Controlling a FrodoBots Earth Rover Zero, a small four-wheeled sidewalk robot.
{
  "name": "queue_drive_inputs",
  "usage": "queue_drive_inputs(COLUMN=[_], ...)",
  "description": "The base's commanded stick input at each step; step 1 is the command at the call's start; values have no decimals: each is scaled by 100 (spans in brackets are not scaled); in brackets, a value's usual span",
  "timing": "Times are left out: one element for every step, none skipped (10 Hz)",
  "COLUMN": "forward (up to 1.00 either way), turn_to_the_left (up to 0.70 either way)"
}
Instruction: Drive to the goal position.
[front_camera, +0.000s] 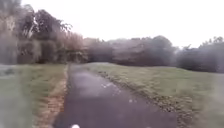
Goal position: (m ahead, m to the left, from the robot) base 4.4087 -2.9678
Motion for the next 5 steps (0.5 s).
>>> queue_drive_inputs(forward=[85,85,85,85,85], turn_to_the_left=[0,0,0,0,0])
